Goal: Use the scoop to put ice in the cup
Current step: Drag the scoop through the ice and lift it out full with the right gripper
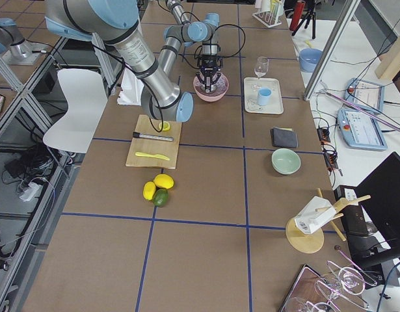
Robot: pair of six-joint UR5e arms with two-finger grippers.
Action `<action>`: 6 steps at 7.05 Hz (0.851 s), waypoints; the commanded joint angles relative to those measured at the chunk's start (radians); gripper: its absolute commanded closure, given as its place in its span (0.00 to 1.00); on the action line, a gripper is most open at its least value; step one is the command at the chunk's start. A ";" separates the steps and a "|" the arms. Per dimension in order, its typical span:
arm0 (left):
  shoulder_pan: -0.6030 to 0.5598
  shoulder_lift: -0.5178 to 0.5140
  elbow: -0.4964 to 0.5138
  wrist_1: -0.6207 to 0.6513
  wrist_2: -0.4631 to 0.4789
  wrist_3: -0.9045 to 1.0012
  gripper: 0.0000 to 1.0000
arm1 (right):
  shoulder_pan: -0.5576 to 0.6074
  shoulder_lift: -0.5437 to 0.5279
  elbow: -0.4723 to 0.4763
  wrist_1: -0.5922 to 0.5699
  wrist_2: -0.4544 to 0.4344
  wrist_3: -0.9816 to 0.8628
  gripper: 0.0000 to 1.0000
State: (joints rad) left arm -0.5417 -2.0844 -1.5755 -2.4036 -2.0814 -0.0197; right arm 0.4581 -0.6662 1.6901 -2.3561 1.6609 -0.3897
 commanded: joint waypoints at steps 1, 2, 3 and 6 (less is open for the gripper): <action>-0.001 -0.002 -0.006 0.003 0.000 0.000 0.00 | 0.019 -0.068 0.080 0.079 0.006 0.000 1.00; -0.004 -0.002 -0.006 0.004 0.000 0.000 0.00 | 0.031 -0.079 0.083 0.127 0.025 0.002 1.00; -0.004 -0.002 -0.006 0.007 -0.023 0.000 0.00 | 0.046 -0.110 0.086 0.197 0.064 0.018 1.00; -0.021 0.000 -0.006 0.008 -0.043 0.000 0.00 | 0.059 -0.188 0.149 0.349 0.100 0.067 1.00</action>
State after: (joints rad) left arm -0.5587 -2.0849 -1.5814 -2.3962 -2.1202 -0.0199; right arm 0.5132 -0.8320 1.8258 -2.0618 1.7493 -0.3400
